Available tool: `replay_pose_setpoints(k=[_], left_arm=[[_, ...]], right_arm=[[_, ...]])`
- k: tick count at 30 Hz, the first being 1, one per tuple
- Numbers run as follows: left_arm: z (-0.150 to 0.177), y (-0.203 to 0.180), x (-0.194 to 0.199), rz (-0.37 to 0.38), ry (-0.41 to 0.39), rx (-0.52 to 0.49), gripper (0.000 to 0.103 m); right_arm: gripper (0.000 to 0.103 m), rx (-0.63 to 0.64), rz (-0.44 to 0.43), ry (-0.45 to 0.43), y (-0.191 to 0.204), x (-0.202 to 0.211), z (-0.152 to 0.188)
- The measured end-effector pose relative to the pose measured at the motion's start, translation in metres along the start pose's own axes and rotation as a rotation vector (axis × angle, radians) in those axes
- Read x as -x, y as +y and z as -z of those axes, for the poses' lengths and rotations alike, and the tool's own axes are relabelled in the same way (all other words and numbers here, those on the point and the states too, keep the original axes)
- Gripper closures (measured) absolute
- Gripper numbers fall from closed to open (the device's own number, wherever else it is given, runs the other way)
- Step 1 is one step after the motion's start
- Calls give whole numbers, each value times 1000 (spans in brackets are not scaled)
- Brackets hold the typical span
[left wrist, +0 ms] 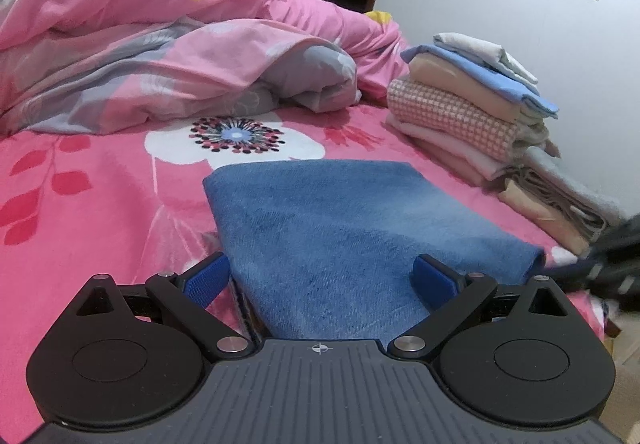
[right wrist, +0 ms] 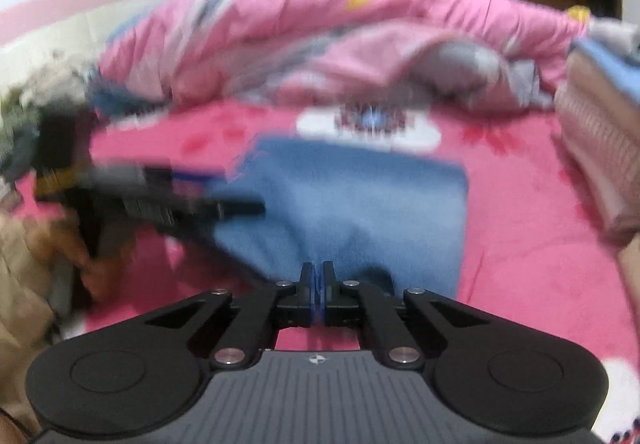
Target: Fold clothes
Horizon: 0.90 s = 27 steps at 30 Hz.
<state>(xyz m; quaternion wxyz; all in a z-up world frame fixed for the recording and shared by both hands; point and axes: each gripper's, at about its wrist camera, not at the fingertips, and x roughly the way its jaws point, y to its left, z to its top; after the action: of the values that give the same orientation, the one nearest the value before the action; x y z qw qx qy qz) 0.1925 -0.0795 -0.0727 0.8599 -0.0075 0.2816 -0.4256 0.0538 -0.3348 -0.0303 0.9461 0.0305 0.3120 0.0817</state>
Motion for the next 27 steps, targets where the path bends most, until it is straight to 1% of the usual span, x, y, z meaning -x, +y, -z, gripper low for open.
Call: replay_pose_setpoints(k=[2, 4, 5, 7, 9, 10, 11, 14, 15, 18, 20, 21, 23, 25, 27], left_arm=[[-1, 2, 0, 3, 4, 11, 4], [-1, 1, 1, -1, 3, 6, 4], [-1, 0, 2, -3, 0, 3, 4], [-2, 2, 6, -16, -17, 4, 4], [-3, 5, 11, -28, -36, 14, 4], [-4, 8, 13, -31, -44, 24, 4], [-5, 11, 15, -32, -51, 35, 4], [-8, 17, 19, -39, -70, 65, 4], [-8, 19, 19, -47, -74, 75, 4], [-9, 23, 20, -82, -85, 102, 4], [-9, 29, 22, -102, -95, 133, 4], [-9, 33, 23, -106, -100, 153, 4], [-9, 38, 24, -113, -107, 183, 4], [-10, 42, 26, -114, -115, 206, 4], [-11, 44, 27, -104, -123, 217, 4]], right_arm=[[100, -54, -35, -64, -2, 6, -15], [100, -90, -23, -94, -5, -3, -25], [100, -105, -13, -90, -5, -11, -26], [100, -144, -20, -42, -6, -34, -21], [100, -183, -51, 43, -4, -55, -5], [99, -175, -51, 27, 3, -52, 3], [99, -142, -72, 26, 10, -47, 5], [99, -85, -83, 31, 17, -35, -2], [99, -84, -74, 21, 17, -32, -6], [99, -161, -73, -39, 7, -36, -21], [99, -225, -80, -46, 5, -51, -20], [98, -246, -105, -23, 7, -61, -16], [97, -210, -128, -32, 27, -65, -6], [98, -108, -197, -61, 49, -57, -2], [97, -63, -294, -55, 61, -51, 1]])
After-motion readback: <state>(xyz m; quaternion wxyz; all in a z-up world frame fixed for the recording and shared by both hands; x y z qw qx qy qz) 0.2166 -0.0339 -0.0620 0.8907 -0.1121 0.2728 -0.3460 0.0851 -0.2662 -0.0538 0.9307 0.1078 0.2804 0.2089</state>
